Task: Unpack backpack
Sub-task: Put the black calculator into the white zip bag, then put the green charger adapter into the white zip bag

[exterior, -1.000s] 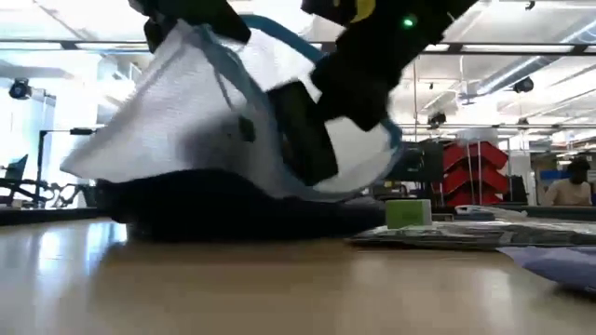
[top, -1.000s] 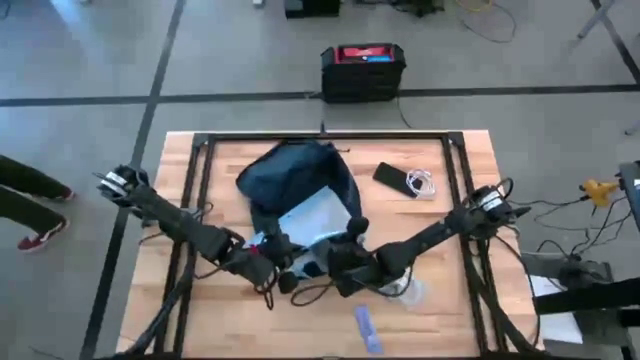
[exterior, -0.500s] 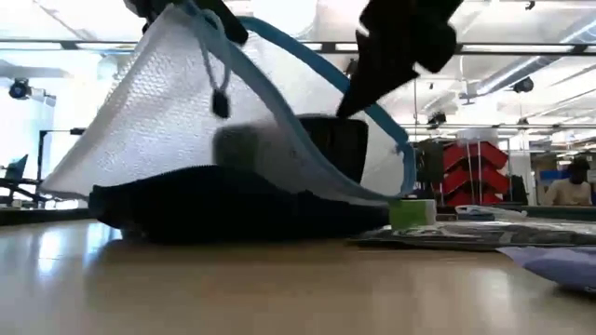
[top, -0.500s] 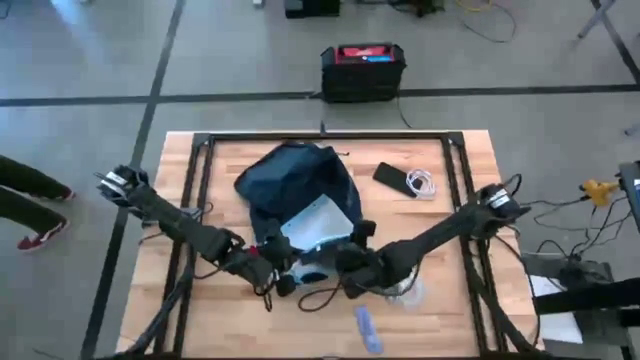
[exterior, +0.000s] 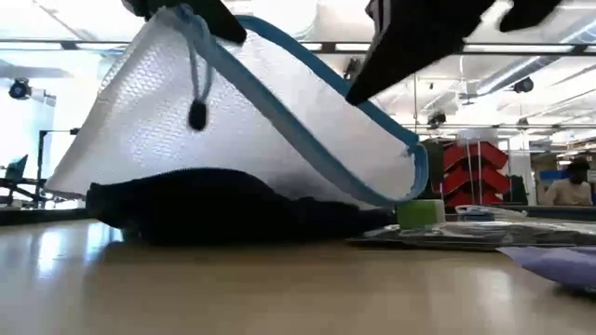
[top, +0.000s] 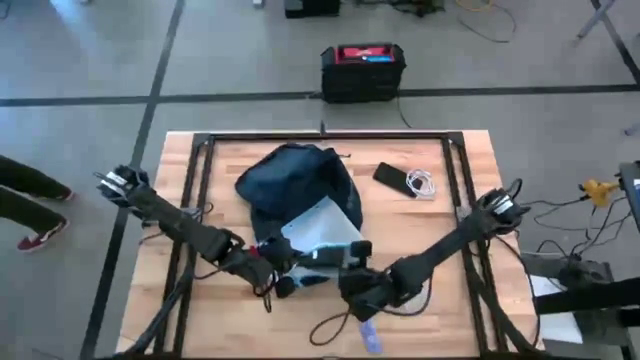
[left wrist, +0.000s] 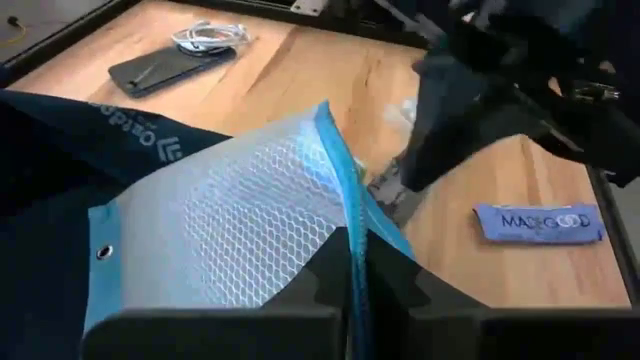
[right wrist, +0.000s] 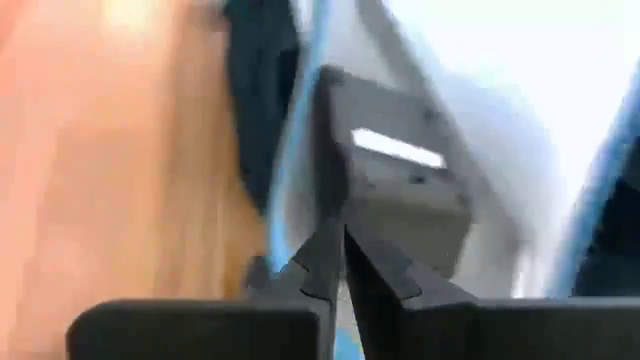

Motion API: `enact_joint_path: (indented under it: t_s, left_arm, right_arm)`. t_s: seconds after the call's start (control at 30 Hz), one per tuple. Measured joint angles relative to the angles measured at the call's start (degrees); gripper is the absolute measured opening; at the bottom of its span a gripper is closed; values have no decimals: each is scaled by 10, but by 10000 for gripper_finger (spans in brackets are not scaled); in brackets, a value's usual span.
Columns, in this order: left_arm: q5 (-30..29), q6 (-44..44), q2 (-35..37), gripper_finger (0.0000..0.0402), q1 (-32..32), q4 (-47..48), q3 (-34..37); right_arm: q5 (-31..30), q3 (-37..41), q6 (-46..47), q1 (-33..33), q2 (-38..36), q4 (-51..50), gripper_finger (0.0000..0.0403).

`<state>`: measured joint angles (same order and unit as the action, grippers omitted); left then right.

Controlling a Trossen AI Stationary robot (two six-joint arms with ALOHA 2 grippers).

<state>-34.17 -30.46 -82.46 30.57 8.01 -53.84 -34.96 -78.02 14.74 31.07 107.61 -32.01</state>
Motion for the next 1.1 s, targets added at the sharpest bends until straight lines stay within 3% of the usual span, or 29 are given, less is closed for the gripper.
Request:
enact_joint_path:
  t_s: [0.23, 0.3, 0.43, 0.83, 0.93, 1.1]
  left_arm:
    - [58, 22, 0, 0, 5, -19, 0]
    - [76, 30, 0, 0, 6, -28, 0]
    - [97, 31, 0, 0, 8, -23, 0]
    - [98, 30, 0, 0, 9, 25, 4]
    - [121, 30, 0, 0, 9, 26, 4]
    - [178, -2, 0, 0, 9, 38, 4]
  right_arm:
    - [127, 24, -78, -48, 43, 129, 0]
    - [112, 25, -81, -68, 55, 117, 0]
    - [21, 23, -33, -91, 53, 59, 0]
    - [56, 17, 18, 17, -63, -155, 4]
    - [114, 23, 45, 8, -70, -187, 31]
    - [187, 34, 34, -28, -71, -186, 119]
